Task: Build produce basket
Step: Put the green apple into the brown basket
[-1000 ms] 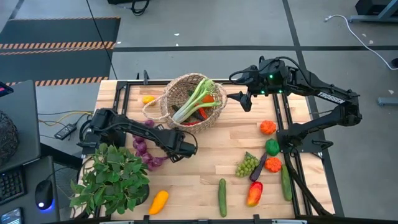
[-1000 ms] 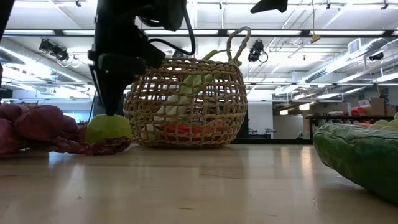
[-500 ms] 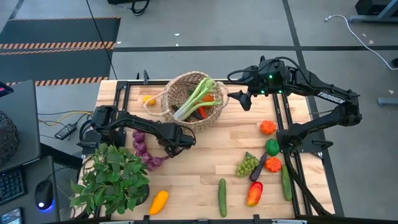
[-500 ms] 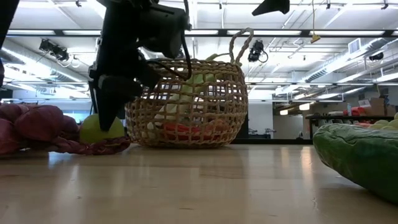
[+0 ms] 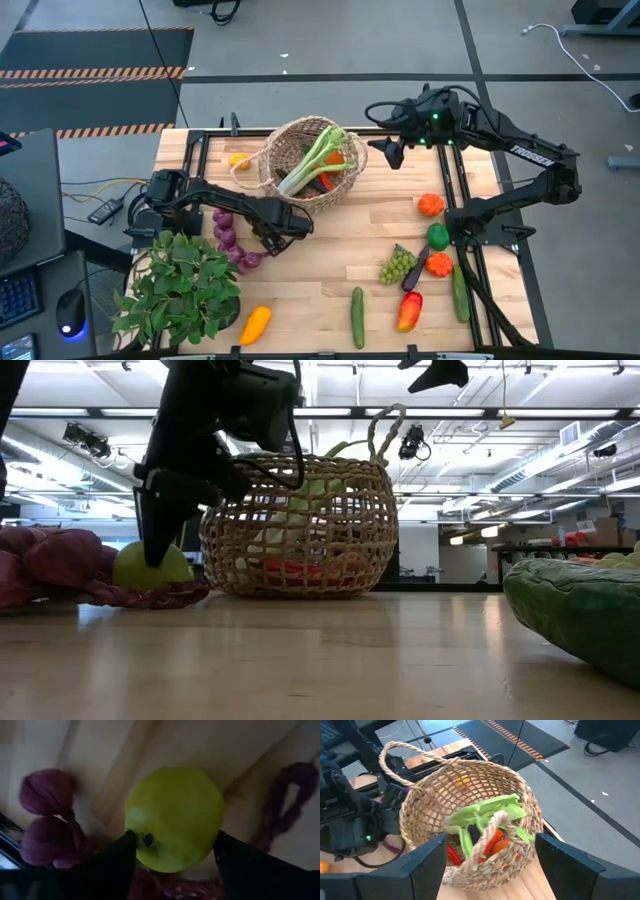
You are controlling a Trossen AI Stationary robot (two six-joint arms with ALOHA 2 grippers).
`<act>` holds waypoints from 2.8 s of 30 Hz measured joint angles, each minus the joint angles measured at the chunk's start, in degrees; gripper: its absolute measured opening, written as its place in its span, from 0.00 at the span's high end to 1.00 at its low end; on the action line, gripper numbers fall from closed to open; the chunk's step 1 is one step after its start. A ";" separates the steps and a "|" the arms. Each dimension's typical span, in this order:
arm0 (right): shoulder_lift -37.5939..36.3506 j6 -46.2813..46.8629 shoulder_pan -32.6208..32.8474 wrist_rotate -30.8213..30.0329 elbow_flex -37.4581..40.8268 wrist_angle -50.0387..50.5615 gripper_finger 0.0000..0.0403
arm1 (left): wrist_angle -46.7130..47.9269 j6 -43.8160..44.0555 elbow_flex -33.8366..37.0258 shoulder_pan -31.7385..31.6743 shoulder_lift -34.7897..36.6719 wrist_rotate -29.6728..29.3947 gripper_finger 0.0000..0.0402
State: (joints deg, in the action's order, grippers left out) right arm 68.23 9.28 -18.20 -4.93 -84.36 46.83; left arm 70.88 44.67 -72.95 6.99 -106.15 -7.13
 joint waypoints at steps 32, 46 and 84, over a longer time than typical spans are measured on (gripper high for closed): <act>0.02 -0.48 -0.39 2.96 0.00 5.75 0.25 | 9.98 1.26 -15.24 1.65 0.04 5.10 0.27; 0.02 -0.48 -0.39 3.52 0.00 6.01 0.25 | -0.73 0.94 -5.27 1.43 0.06 6.73 0.01; 0.13 2.78 -0.43 1.59 0.00 5.20 0.25 | -14.26 3.27 3.17 -0.08 0.07 7.35 0.22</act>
State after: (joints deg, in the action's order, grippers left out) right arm 68.36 12.05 -18.63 -3.34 -84.36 52.03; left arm 56.62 47.94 -69.78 6.92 -106.08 0.22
